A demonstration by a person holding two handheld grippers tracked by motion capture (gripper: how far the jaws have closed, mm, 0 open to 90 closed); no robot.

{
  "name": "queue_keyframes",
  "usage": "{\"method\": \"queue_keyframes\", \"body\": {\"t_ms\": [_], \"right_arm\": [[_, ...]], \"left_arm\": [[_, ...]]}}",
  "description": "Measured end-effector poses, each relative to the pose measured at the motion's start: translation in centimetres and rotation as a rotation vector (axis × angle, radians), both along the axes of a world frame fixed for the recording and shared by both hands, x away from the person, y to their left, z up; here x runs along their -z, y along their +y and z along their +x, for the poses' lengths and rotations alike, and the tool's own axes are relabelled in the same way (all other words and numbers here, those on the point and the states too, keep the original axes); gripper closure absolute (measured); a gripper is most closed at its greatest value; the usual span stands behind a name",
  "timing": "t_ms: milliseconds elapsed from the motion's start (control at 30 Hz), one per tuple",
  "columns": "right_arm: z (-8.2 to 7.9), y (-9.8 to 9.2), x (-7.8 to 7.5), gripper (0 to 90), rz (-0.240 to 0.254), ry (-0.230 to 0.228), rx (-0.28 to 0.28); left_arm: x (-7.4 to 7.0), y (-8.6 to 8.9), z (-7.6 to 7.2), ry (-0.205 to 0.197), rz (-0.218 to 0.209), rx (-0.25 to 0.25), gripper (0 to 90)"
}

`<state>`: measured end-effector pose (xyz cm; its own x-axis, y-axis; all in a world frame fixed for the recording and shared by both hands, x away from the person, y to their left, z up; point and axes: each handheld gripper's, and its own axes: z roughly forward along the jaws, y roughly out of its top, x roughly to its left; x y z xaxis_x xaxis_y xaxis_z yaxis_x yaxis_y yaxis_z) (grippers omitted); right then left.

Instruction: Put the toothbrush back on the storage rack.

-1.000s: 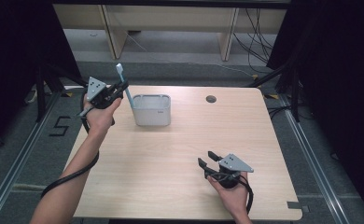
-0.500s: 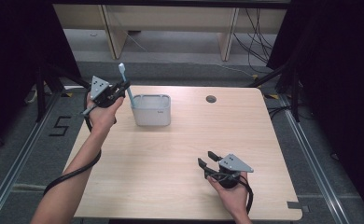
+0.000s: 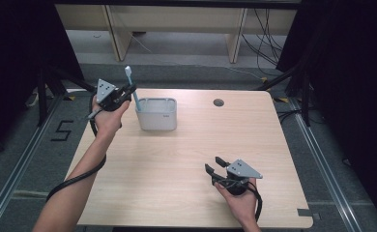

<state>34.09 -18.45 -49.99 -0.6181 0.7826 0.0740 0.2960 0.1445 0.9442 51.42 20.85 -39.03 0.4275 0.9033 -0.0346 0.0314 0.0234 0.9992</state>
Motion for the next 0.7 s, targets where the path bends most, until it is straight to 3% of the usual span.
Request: {"method": "queue_keyframes", "body": {"t_ms": [400,700], "right_arm": [[-0.1,-0.1,0.0,49.8,-0.013,0.011,0.01],[0.0,-0.1,0.1,49.7,-0.028,-0.009,0.013]], "left_arm": [[0.9,-0.1,0.1,0.021,0.004,-0.003,79.1],[1.7,-0.1,0.2,0.04,0.014,-0.005,79.2]]}}
